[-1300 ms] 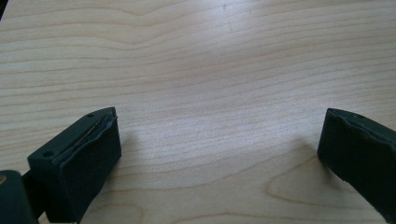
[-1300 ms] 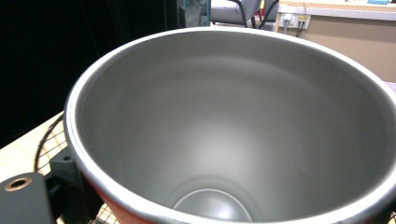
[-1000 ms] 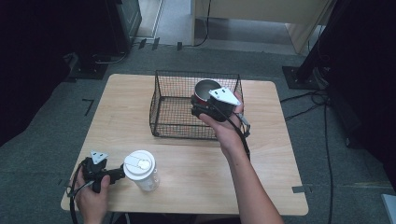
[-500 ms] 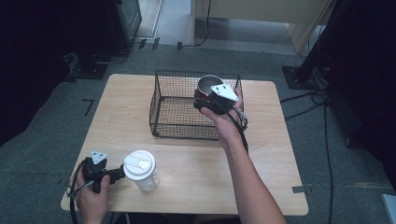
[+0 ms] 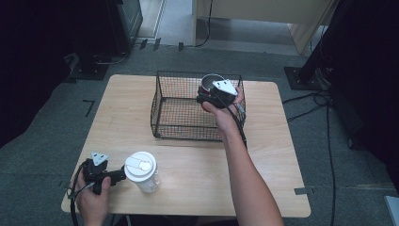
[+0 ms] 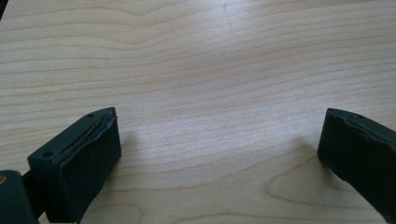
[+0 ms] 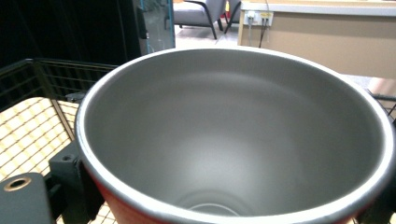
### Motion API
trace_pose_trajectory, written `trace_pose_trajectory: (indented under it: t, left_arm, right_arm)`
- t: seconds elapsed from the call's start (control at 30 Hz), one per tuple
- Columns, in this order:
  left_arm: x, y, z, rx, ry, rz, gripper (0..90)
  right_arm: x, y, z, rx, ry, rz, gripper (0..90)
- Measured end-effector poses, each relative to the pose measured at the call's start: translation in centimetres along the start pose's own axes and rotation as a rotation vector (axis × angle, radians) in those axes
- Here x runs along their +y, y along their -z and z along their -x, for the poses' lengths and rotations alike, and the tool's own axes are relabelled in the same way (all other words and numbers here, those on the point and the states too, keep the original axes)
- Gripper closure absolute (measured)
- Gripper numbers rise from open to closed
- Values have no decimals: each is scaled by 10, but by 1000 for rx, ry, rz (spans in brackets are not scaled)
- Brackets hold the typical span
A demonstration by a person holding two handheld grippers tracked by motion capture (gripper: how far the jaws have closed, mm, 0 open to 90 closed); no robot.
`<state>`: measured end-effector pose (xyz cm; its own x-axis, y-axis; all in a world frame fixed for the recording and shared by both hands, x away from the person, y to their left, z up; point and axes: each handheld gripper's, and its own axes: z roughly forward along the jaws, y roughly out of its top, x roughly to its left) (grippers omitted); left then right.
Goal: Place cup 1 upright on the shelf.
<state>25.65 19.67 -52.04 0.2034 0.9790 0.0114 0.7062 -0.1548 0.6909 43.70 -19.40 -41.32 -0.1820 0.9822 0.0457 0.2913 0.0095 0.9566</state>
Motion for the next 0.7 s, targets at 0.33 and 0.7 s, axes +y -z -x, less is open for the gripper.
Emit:
trace_pose_trajectory:
  t: [0.33, 0.7]
  left_arm:
    - [0, 0, 0, 0, -1, 0, 0]
    - [0, 0, 0, 0, 0, 0, 0]
  right_arm:
    - [-10, -17, 2, -21, -23, -45, 74]
    - [-24, -32, 5, -41, -17, -115, 73]
